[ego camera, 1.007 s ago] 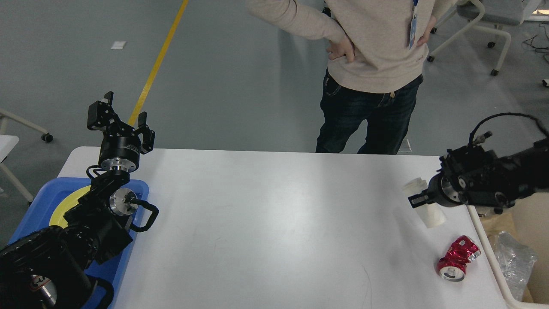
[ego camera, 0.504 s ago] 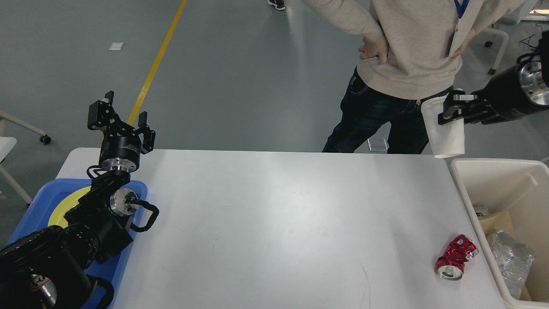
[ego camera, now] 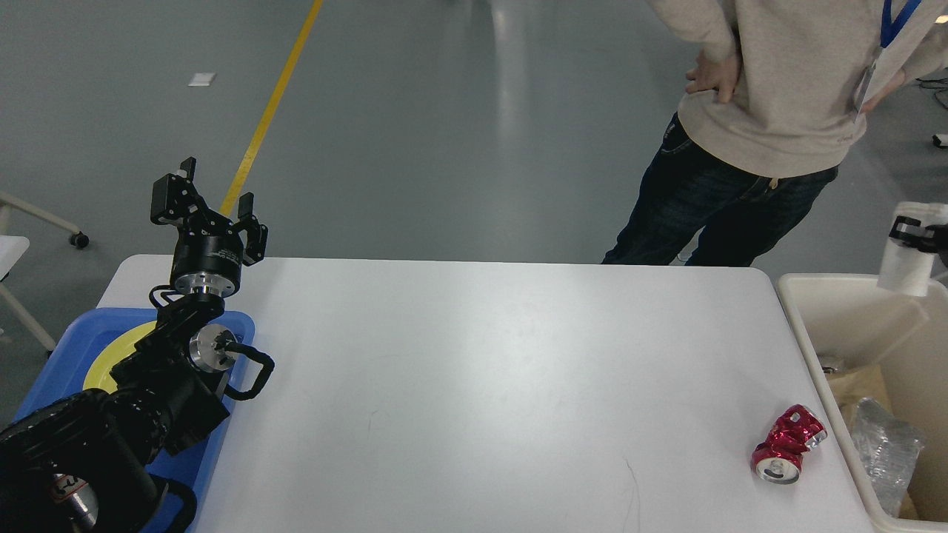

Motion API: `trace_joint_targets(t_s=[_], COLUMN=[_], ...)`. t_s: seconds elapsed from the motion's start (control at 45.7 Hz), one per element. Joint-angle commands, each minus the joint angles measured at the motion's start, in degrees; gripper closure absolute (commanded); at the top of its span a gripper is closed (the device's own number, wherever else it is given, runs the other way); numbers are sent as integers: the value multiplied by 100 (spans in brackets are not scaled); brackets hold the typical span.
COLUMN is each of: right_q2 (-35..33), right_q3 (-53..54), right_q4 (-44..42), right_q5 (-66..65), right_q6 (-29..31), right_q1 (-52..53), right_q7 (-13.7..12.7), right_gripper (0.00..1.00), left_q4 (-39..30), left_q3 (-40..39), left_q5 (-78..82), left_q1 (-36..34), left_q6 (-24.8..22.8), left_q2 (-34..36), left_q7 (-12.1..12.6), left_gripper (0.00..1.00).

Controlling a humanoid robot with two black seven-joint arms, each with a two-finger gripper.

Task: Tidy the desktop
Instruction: 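Lift the white paper cup and drop it into the bin, then lower the right gripper onto the red can and grasp it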

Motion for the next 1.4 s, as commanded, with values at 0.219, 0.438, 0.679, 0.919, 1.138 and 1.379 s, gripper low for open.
trace_joint_targets(t_s=[0.219, 0.438, 0.679, 0.919, 1.138, 1.379], right_q2=[892, 954, 963, 1112, 717, 708], right_q3=[-3, -3, -21, -73, -1091, -2332], right_q4=[-1767, -1961, -1917, -1646, 427, 2486], right_q5=[507, 516, 516, 525, 542, 542], right_q6=[-115, -115, -106, -10, 17, 946], right_q1=[-1914, -2099, -2038, -1713, -1, 2505], right_q7=[1, 1, 9, -8, 1, 1], right_gripper=[36, 1, 1, 0, 0, 0], left_q4=[0, 0, 0, 0, 0, 0], left_q3=[0, 0, 0, 0, 0, 0], left_q5=[2, 2, 2, 2, 2, 2], left_q1=[-1, -9, -1, -1, -1, -1], left_q6=[0, 0, 0, 0, 0, 0], left_q2=[-2, 6, 7, -2, -2, -2], left_q7=[0, 0, 0, 0, 0, 0], left_gripper=[4, 4, 4, 4, 4, 4])
